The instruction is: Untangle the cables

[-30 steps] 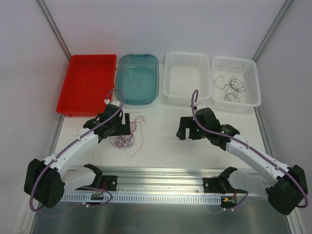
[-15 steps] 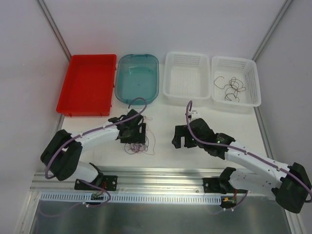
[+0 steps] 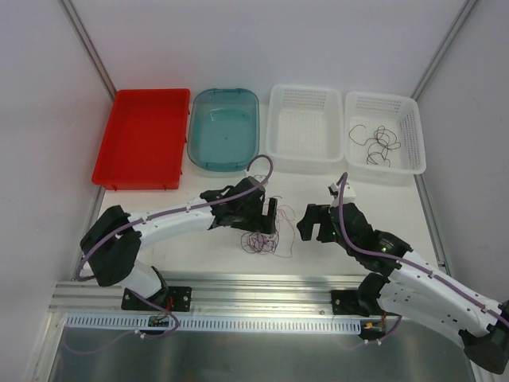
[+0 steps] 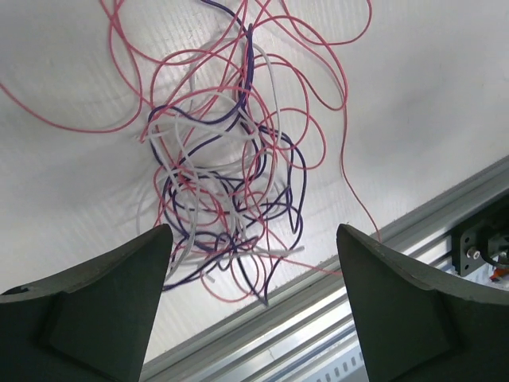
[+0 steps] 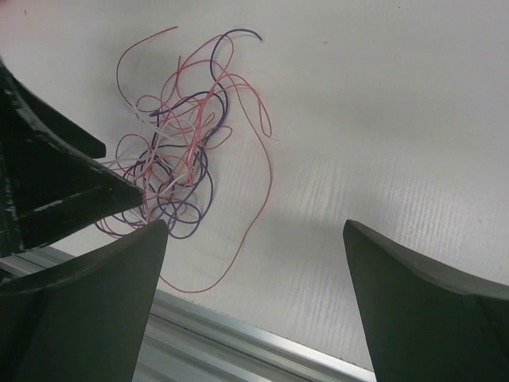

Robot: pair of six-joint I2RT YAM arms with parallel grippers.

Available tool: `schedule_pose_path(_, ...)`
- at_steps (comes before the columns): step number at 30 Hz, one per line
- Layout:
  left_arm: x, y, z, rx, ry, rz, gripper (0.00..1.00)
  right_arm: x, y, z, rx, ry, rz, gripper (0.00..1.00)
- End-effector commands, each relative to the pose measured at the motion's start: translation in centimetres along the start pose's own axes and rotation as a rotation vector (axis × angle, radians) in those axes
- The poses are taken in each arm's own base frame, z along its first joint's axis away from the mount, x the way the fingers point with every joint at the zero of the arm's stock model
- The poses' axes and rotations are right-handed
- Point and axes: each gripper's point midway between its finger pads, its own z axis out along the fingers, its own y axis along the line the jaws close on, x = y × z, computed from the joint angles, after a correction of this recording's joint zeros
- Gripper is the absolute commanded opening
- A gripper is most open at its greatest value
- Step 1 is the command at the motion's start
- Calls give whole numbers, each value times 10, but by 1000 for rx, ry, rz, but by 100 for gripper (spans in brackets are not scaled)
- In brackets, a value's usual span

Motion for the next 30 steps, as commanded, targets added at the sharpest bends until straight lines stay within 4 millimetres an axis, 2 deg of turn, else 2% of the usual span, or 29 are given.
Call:
schedule_pose_path(1,-8,4,-25,18,-80,28,86,1,-5,-3,20,-2,-5,97)
schedule_pose_path(6,2,14,-51,54,-119,171,84,5,20,0,-102,39,-28,97)
schedule_pose_path(7,10,22,-52,44,-108,187,83,5,25,3,-116,41,-29,97)
schedule_pose_path(9,14,29,-57,41,-127,227,81,9,33,5,-144,61,-34,98)
schedule_pose_path(11,26,43,-54,12,-109,238,79,12,42,8,-163,75,-37,98)
schedule_pose_path(13,33,58,-50,-34,-109,234,72,14,49,13,-175,83,-40,98)
schedule_pose_path(15,36,67,-45,-62,-106,226,65,15,56,14,-188,93,-48,98)
schedule_pose_path(18,42,78,-37,-101,-95,227,62,17,65,17,-197,107,-64,98)
schedule_pose_path(22,42,86,-28,-118,-112,233,53,19,72,20,-202,118,-83,98)
schedule_pose_path(30,43,79,-12,-65,-100,280,47,24,82,23,-210,135,-109,98)
